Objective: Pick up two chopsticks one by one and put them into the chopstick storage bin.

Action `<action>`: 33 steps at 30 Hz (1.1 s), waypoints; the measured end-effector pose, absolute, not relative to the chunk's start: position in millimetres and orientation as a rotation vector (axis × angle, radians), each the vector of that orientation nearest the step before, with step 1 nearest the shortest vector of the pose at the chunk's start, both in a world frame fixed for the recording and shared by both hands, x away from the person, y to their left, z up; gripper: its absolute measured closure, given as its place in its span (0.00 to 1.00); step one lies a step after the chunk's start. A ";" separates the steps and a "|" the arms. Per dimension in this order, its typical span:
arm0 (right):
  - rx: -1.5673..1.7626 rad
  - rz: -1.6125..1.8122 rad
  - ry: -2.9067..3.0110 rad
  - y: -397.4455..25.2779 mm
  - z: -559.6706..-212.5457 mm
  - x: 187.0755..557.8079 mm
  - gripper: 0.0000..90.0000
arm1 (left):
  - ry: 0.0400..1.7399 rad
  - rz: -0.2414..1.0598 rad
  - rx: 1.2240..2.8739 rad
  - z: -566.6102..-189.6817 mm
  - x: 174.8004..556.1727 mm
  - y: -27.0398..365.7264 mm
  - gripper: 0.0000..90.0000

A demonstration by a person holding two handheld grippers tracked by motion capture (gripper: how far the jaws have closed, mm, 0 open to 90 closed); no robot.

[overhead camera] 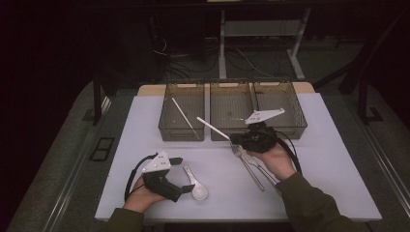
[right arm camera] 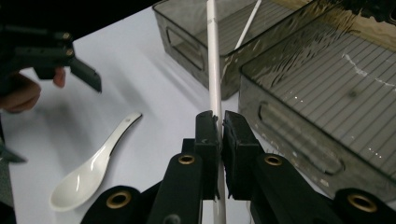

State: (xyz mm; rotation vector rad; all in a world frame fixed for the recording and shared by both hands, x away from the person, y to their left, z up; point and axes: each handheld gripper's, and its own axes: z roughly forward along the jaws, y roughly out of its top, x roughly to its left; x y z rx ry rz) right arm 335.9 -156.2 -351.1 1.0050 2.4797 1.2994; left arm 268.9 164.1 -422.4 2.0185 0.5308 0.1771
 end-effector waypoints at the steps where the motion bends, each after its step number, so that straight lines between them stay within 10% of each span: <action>1: 1.003 1.294 2.477 -154.8 -350.3 338.6 0.94 | 0.528 0.178 2.019 -422.2 268.9 164.1 0.00; 33: 1.122 1.181 2.449 -65.9 -332.5 441.4 0.94 | 0.510 0.161 2.005 -420.6 270.1 162.6 0.00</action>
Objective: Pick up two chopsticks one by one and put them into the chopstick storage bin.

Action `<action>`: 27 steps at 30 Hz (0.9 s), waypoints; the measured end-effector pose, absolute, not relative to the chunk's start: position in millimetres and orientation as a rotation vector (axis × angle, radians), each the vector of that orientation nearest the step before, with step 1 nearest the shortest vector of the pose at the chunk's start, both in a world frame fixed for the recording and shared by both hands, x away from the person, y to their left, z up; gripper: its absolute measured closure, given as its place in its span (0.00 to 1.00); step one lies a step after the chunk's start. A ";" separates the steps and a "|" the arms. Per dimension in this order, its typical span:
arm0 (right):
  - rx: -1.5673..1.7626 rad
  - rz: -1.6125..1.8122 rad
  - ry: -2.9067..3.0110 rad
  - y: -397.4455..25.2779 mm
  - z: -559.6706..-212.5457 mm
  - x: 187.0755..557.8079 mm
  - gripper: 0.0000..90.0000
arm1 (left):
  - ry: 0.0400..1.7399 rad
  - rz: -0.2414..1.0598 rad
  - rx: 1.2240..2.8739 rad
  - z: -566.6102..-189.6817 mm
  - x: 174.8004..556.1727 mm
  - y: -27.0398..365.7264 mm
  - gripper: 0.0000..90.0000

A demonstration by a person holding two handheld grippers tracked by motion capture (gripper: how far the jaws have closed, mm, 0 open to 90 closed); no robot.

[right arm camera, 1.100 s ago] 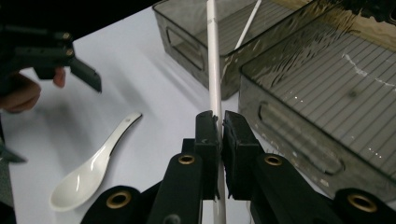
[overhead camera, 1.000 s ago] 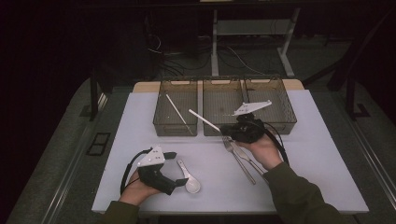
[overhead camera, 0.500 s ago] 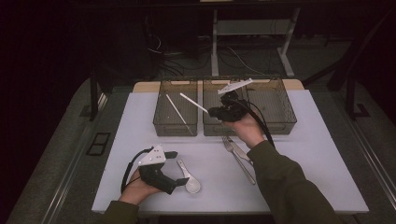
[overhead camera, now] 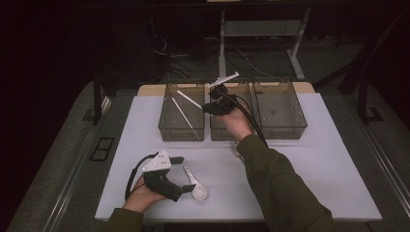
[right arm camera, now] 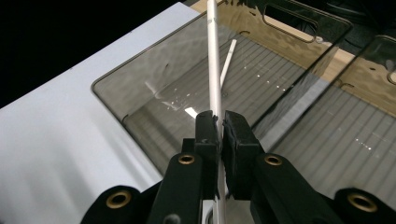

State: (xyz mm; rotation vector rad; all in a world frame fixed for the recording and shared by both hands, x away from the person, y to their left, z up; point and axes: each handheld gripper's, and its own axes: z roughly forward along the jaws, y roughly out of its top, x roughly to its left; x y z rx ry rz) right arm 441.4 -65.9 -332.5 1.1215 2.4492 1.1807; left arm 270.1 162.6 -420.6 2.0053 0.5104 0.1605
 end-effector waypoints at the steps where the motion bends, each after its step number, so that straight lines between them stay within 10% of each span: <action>1: 1.121 1.170 2.450 -62.7 -333.4 444.5 0.94 | 0.509 0.160 2.005 -420.7 270.2 162.6 0.00; 27: 1.235 0.958 2.508 4.9 -366.8 497.0 0.94 | 0.503 0.161 2.005 -419.7 269.5 163.6 0.00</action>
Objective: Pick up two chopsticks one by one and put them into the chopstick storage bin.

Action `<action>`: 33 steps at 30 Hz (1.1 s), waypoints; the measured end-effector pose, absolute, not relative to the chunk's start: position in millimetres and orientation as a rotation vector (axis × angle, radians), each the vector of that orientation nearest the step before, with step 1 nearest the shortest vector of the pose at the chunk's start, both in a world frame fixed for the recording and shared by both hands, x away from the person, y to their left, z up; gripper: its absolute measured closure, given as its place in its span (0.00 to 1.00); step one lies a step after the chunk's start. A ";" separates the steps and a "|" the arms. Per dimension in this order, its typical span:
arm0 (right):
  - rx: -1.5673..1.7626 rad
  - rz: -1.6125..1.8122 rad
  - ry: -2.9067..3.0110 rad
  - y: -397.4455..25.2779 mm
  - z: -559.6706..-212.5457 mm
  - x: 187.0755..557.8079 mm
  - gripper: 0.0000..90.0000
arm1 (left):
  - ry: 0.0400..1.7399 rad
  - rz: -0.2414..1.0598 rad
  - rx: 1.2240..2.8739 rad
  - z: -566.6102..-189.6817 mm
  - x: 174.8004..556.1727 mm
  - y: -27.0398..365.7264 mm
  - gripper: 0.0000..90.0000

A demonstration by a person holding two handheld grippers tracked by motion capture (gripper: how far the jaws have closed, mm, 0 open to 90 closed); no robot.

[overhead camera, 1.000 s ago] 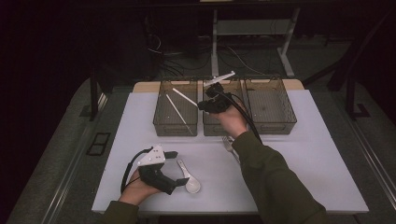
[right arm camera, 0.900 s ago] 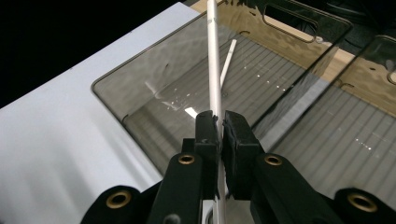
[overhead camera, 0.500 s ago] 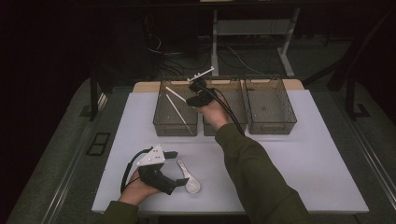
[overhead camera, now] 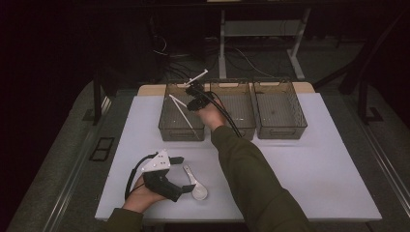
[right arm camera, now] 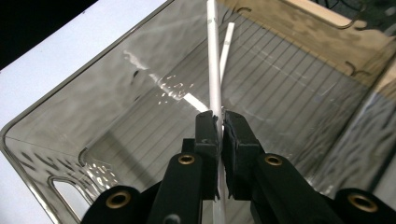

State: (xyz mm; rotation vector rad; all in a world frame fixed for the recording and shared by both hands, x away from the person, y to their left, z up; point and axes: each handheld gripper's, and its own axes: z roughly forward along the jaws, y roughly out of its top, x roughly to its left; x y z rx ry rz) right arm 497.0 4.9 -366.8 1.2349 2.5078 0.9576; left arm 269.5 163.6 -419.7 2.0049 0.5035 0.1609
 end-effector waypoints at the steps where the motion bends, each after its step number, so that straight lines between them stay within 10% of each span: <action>1: 1.227 0.951 2.513 5.4 -367.9 497.6 0.94 | 0.504 0.161 2.004 -419.7 269.4 163.6 0.00; 16: 1.241 0.941 2.534 12.6 -374.9 498.9 0.95 | 0.506 0.158 1.998 -419.5 269.4 163.5 0.00; 33: 1.179 1.080 2.536 -3.9 -356.9 486.4 0.61 | 0.503 0.164 2.004 -419.9 270.2 163.8 0.00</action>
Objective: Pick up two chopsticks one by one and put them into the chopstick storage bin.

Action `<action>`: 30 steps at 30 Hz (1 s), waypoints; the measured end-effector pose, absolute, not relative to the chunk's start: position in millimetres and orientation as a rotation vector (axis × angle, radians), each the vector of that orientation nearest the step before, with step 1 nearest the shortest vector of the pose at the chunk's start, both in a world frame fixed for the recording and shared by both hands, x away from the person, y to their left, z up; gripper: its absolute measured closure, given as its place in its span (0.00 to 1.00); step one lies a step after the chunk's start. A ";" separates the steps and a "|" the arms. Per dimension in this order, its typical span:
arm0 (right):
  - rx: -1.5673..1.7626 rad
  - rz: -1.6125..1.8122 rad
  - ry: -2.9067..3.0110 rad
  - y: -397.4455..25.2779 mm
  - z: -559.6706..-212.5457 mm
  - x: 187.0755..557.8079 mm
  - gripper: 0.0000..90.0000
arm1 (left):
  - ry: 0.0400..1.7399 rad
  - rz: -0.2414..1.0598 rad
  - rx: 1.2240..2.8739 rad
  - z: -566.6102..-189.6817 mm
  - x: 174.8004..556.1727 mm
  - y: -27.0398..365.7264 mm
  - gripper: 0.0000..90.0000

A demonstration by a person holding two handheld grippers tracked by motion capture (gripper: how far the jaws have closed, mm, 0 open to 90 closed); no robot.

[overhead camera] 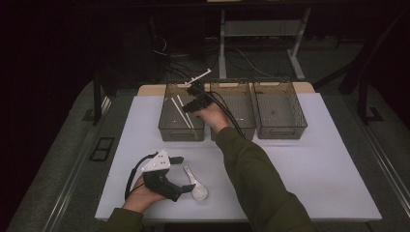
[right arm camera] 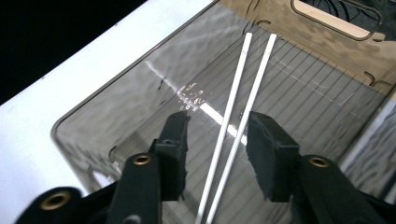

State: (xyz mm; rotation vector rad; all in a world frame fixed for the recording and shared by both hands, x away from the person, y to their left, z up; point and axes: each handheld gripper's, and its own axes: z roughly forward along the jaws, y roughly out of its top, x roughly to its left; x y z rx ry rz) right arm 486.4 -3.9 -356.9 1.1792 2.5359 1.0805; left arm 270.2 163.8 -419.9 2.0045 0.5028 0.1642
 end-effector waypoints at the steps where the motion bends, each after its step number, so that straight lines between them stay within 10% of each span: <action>1: 1.173 1.083 2.540 -5.9 -356.3 485.5 0.59 | 0.503 0.164 2.005 -419.9 270.2 163.8 0.00; 30: 1.008 1.335 2.420 -138.9 -348.7 404.9 0.23 | 0.532 0.160 2.034 -424.3 273.2 162.3 0.00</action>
